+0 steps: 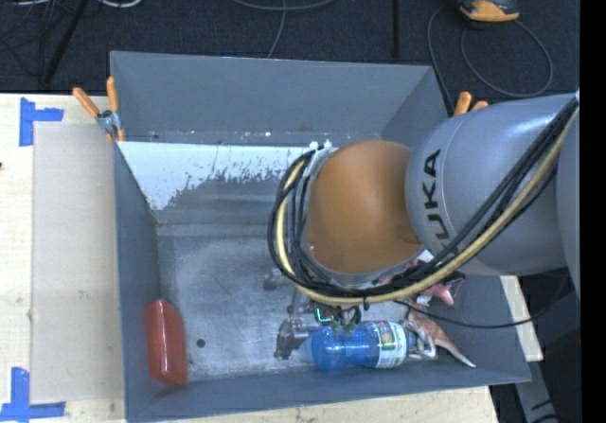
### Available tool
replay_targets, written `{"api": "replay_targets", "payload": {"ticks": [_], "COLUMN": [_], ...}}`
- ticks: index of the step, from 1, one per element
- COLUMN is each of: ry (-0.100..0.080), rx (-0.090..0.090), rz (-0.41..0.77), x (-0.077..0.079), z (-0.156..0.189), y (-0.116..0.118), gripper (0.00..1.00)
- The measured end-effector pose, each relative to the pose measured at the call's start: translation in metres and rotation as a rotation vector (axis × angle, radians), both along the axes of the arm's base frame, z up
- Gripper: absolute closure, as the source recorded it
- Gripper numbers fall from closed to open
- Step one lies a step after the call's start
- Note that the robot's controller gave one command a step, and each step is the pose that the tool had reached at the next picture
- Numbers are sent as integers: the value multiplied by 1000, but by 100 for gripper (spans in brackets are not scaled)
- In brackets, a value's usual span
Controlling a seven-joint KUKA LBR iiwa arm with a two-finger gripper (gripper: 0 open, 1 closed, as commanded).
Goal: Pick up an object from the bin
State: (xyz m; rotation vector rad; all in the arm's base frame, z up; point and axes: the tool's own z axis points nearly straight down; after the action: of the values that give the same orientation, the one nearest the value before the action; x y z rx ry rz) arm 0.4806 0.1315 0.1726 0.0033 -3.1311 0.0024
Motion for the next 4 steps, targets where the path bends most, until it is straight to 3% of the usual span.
{"api": "replay_targets", "payload": {"ticks": [1, 2, 3, 4], "ry": [-7, -16, -6, -7], "rx": [1, 4, 2, 3], "rz": [-4, 127, 101, 388], "x": [2, 0, -1, -3], "z": [3, -28, -43, -47], "y": [-1, -19, -73, -84], "gripper": [0, 0, 0, 0]}}
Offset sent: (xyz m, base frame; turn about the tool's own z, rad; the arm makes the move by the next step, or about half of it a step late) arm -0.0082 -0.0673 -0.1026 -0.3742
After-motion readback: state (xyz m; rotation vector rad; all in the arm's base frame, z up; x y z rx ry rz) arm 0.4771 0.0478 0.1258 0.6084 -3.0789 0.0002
